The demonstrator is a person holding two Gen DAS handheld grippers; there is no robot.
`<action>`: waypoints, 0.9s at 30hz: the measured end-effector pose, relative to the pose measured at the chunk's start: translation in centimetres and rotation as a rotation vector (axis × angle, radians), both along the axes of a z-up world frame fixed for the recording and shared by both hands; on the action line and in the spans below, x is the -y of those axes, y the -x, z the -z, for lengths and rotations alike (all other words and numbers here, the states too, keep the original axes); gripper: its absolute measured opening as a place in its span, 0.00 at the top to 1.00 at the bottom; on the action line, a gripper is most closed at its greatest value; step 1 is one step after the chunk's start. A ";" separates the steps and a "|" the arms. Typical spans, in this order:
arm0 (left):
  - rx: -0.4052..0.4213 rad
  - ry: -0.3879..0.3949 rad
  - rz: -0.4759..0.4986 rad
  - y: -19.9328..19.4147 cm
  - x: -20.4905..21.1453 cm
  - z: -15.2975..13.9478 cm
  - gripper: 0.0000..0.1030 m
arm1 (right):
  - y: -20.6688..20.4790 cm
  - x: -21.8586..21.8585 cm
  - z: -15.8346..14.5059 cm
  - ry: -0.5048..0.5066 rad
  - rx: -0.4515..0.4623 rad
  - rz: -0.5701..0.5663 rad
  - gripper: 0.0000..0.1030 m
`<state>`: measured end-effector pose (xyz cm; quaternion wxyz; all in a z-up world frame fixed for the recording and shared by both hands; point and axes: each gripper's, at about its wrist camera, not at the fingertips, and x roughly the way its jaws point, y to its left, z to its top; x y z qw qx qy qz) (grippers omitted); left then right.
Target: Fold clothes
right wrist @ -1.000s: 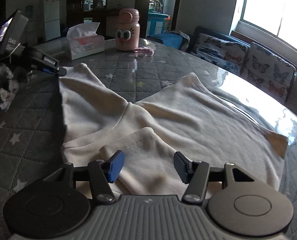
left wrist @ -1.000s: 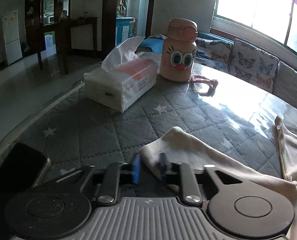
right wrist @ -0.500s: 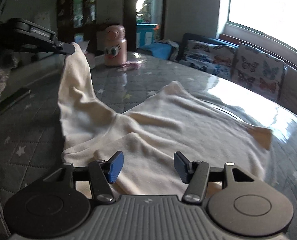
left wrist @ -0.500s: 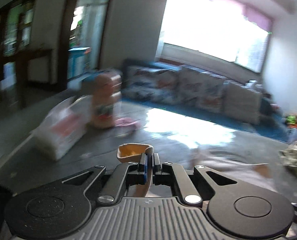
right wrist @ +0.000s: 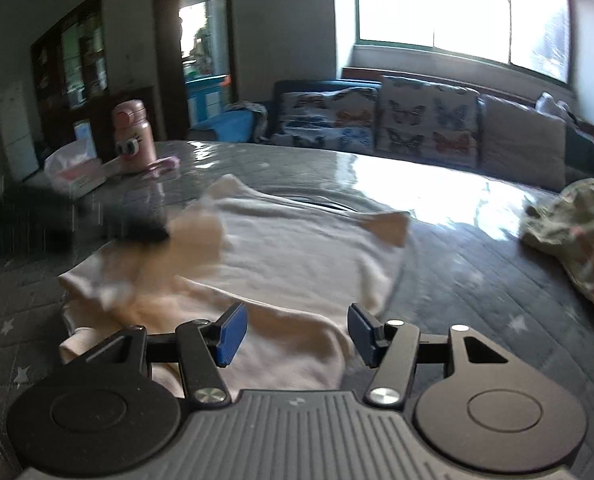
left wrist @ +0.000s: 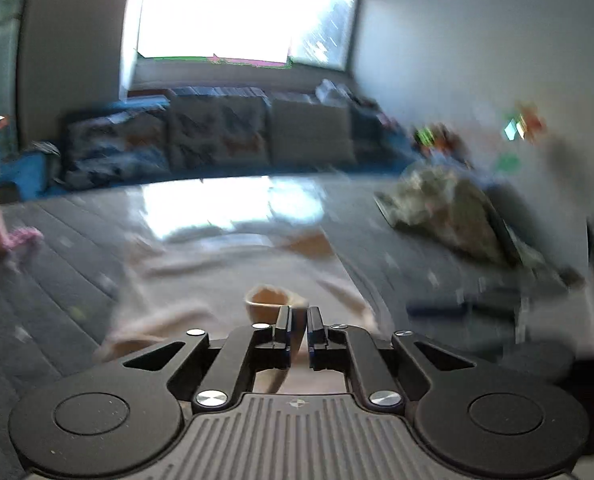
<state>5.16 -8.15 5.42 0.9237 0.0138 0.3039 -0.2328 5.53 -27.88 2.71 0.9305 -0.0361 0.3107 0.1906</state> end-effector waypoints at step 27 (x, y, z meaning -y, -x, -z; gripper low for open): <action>-0.027 -0.140 -0.244 3.7 -12.7 5.3 0.49 | -1.2 -4.4 2.6 -0.062 -0.194 -0.059 0.95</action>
